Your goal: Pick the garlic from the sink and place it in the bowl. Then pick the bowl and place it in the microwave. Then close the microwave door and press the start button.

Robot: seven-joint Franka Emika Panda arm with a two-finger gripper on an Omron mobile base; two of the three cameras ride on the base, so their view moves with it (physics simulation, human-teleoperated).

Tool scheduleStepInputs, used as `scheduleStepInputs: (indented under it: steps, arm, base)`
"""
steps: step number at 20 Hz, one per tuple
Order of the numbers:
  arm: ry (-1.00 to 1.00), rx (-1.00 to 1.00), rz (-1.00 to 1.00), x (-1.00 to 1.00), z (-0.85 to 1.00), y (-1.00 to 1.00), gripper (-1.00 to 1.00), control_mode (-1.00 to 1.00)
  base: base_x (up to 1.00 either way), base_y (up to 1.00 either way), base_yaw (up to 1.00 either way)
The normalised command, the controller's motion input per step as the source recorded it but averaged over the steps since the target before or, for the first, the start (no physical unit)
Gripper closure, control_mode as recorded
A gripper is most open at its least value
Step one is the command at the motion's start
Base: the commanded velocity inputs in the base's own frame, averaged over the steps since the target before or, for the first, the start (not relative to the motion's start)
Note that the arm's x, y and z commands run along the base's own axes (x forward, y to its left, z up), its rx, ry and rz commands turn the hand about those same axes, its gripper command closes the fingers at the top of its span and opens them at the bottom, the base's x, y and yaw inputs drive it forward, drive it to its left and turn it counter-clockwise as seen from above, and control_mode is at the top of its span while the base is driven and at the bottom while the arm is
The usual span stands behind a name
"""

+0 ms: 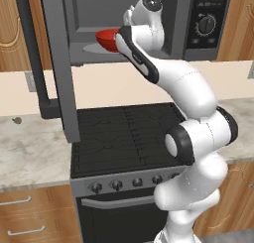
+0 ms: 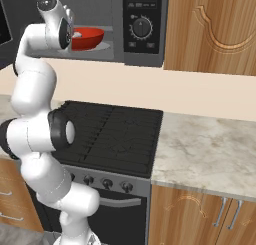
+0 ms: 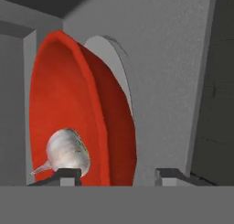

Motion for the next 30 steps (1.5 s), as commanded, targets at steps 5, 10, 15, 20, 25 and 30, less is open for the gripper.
scheduleStepInputs:
  steps: [5,10,15,20,25,30]
  arm:
    - [-0.17,0.00,0.00,-1.00,-0.40,0.08,-1.00,-1.00]
    - [-0.06,0.00,0.02,-1.00,-0.29,0.07,-1.00,-1.00]
    - [-0.07,0.00,0.06,-1.00,-0.31,0.01,-1.00,-1.00]
    - [-0.20,-0.09,0.01,-1.00,-0.85,0.22,-1.00,-1.00]
    - [-0.22,-0.13,0.01,-0.87,-0.97,0.22,-1.00,-1.00]
    - [-0.30,-0.10,0.03,-0.65,-0.67,0.50,-1.00,-1.00]
  base:
    - [0.00,0.00,0.00]
    - [0.00,0.00,0.00]
    - [0.00,0.00,0.00]
    - [0.00,0.00,0.00]
    - [0.00,0.00,0.00]
    - [0.00,0.00,0.00]
